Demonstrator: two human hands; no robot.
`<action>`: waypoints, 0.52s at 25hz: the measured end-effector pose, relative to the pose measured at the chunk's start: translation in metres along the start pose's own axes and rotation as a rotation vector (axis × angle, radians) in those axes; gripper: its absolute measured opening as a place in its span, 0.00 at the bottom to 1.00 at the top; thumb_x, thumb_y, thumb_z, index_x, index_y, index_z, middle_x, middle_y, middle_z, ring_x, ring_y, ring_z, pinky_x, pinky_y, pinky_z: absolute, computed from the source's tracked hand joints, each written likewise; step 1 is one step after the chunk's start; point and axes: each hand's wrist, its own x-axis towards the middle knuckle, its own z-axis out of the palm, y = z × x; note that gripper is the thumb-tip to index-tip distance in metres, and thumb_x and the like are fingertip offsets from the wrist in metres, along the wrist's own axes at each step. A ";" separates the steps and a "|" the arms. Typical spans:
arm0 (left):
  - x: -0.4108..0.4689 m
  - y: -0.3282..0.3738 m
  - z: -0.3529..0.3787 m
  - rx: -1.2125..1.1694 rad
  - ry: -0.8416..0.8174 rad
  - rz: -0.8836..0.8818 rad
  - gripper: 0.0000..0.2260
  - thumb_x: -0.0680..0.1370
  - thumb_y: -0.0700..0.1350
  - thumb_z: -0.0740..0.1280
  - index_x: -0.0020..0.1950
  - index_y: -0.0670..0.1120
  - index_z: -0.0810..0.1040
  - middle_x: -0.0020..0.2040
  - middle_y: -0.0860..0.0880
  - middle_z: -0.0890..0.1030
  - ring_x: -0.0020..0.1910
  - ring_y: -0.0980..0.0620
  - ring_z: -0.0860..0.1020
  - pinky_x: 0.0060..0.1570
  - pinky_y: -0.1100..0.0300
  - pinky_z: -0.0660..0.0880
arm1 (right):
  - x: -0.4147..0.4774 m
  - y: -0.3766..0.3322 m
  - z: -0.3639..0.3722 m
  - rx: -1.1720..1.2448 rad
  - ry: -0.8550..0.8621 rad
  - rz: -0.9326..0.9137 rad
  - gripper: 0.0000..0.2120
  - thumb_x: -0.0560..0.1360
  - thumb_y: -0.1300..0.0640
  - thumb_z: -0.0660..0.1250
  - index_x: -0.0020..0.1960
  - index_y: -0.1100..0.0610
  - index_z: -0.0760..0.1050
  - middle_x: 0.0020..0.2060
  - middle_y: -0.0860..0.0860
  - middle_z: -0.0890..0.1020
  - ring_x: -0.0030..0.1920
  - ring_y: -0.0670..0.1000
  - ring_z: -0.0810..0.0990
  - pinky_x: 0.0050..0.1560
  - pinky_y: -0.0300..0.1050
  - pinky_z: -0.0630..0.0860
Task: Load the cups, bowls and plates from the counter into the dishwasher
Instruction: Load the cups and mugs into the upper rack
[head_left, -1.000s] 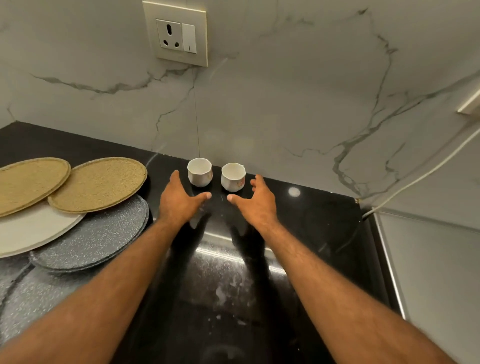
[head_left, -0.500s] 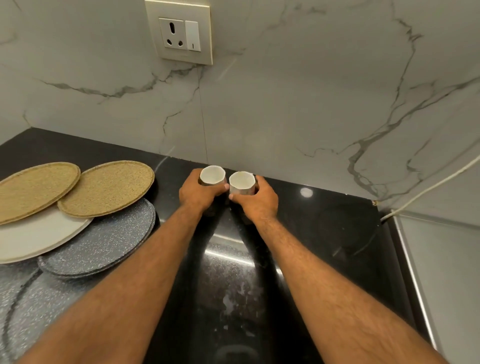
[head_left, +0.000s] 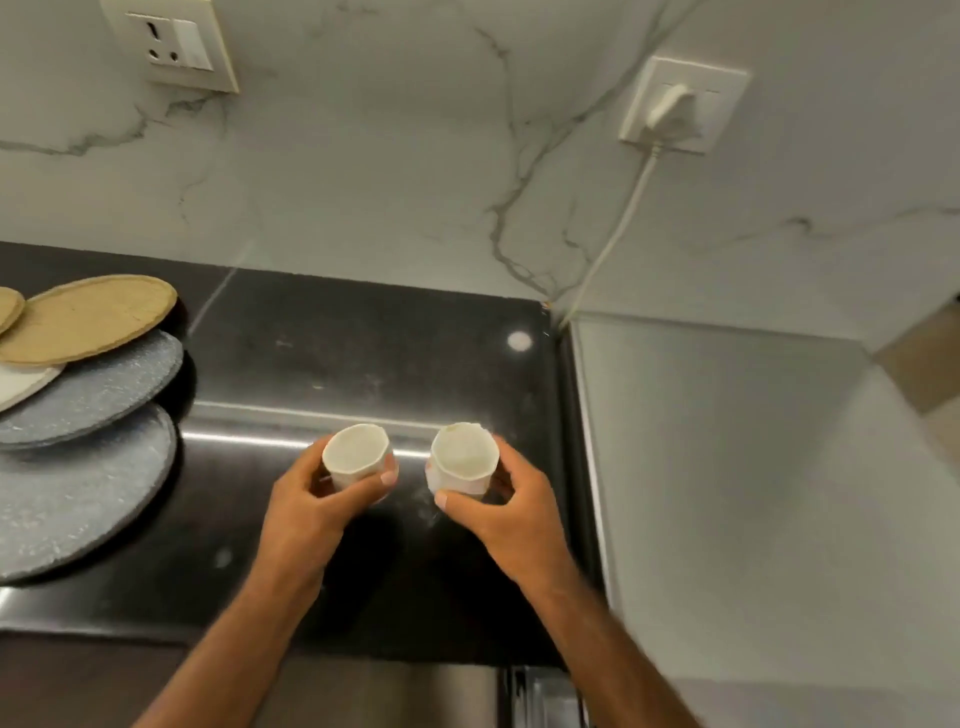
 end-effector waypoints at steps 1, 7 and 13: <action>-0.037 0.002 0.015 -0.009 -0.027 0.002 0.27 0.65 0.48 0.84 0.62 0.54 0.81 0.55 0.52 0.86 0.55 0.53 0.84 0.58 0.51 0.78 | -0.033 0.004 -0.022 -0.009 0.002 0.003 0.32 0.65 0.49 0.81 0.67 0.43 0.75 0.59 0.40 0.82 0.61 0.43 0.79 0.62 0.44 0.78; -0.216 -0.025 0.110 -0.040 -0.254 0.010 0.31 0.64 0.42 0.84 0.65 0.50 0.80 0.58 0.48 0.85 0.58 0.50 0.83 0.57 0.54 0.78 | -0.214 0.043 -0.137 0.059 0.128 0.021 0.31 0.68 0.53 0.80 0.68 0.44 0.74 0.61 0.43 0.81 0.63 0.47 0.79 0.62 0.47 0.79; -0.314 -0.099 0.172 0.030 -0.386 -0.077 0.31 0.61 0.41 0.85 0.63 0.47 0.81 0.55 0.47 0.86 0.54 0.48 0.84 0.49 0.62 0.80 | -0.333 0.125 -0.202 0.150 0.257 0.126 0.31 0.68 0.60 0.77 0.68 0.47 0.74 0.60 0.49 0.81 0.61 0.52 0.80 0.59 0.48 0.79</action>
